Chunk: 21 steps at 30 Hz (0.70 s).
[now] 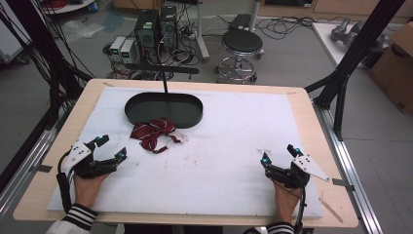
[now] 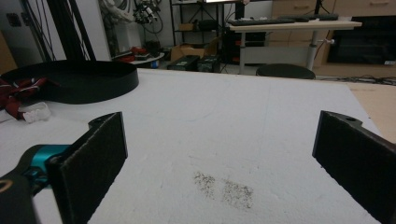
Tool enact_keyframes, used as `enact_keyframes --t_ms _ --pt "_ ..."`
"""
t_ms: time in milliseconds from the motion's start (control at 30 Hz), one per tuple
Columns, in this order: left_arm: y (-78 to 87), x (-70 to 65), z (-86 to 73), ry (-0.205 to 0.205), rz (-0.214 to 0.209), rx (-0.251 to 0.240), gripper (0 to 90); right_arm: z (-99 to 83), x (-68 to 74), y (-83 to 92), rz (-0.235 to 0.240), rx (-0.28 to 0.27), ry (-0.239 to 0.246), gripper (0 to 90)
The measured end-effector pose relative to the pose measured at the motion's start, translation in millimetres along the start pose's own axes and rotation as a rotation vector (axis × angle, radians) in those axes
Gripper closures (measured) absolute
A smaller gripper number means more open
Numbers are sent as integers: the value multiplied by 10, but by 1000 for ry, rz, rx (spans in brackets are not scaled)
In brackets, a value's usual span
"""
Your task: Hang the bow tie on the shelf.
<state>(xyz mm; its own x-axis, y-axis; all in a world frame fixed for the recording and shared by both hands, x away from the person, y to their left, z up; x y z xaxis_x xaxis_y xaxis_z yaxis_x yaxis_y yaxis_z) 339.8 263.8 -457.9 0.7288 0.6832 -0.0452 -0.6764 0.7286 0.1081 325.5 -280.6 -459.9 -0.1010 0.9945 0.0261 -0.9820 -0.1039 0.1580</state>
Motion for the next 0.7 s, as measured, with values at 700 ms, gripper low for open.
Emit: enact_keyframes --t_ms 700 --pt "-27 13 -8 11 15 28 148 3 -8 14 1 -10 -14 20"
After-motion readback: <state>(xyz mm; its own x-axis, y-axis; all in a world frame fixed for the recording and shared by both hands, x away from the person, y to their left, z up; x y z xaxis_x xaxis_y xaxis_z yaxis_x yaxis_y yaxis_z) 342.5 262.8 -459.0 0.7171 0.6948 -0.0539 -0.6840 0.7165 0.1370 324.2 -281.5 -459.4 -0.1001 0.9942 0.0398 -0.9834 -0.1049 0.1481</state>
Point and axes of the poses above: each handheld gripper's, and its own axes: y roughly backward along the jaws, z roughly out of its top, x roughly to its left, the point moved 6 cm from there along -y, roughly forward along the jaws, and after that the axes turned 14 degrees about -z, right-handed, at the moved point
